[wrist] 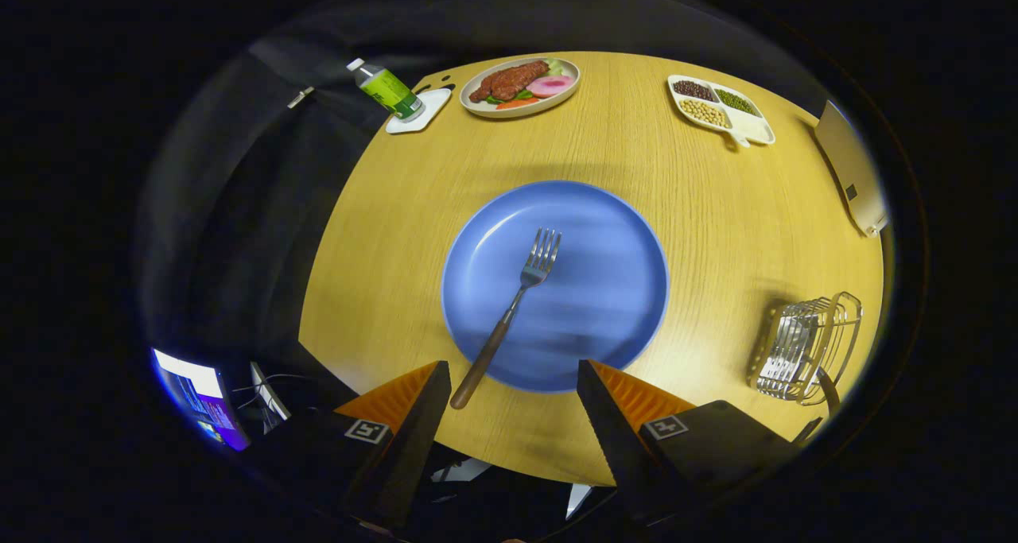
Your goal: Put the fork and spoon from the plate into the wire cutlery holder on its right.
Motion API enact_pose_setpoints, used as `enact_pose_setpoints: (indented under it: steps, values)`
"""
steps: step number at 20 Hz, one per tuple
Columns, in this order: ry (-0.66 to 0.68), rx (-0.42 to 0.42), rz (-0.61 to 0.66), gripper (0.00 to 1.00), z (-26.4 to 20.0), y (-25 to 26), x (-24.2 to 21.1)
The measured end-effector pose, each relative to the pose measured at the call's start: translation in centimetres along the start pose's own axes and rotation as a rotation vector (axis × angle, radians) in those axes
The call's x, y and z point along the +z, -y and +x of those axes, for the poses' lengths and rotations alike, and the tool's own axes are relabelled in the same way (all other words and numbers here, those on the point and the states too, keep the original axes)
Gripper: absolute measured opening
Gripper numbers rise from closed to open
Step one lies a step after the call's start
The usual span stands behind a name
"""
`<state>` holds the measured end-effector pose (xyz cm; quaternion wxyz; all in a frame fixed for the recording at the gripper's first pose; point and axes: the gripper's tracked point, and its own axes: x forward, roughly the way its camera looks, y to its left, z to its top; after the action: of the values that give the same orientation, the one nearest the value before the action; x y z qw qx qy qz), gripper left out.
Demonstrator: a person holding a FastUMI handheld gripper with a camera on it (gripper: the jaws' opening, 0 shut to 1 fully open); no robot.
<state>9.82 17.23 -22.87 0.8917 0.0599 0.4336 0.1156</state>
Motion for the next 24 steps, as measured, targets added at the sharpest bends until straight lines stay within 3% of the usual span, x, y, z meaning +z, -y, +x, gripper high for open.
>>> enact_pose_setpoints:
  steps: [7, 9, 11, 17, 21, 22, 24]
  values:
    - [-0.048, -0.078, 0.068, 0.98, 5.1, 0.4, -0.2]
    - [-0.059, -0.080, 0.075, 0.94, 5.9, 0.0, -0.4]
    - [-0.074, -0.072, 0.079, 0.80, 6.5, -0.6, -0.5]
    - [-0.099, -0.061, 0.100, 0.23, 7.1, -0.8, -0.8]
    - [-0.099, -0.040, 0.163, 0.20, 6.7, -0.7, -0.6]
    - [-0.107, -0.031, 0.181, 0.12, 7.5, -0.4, -0.9]
    - [-0.104, -0.004, 0.157, 0.10, 7.3, -0.7, -0.9]
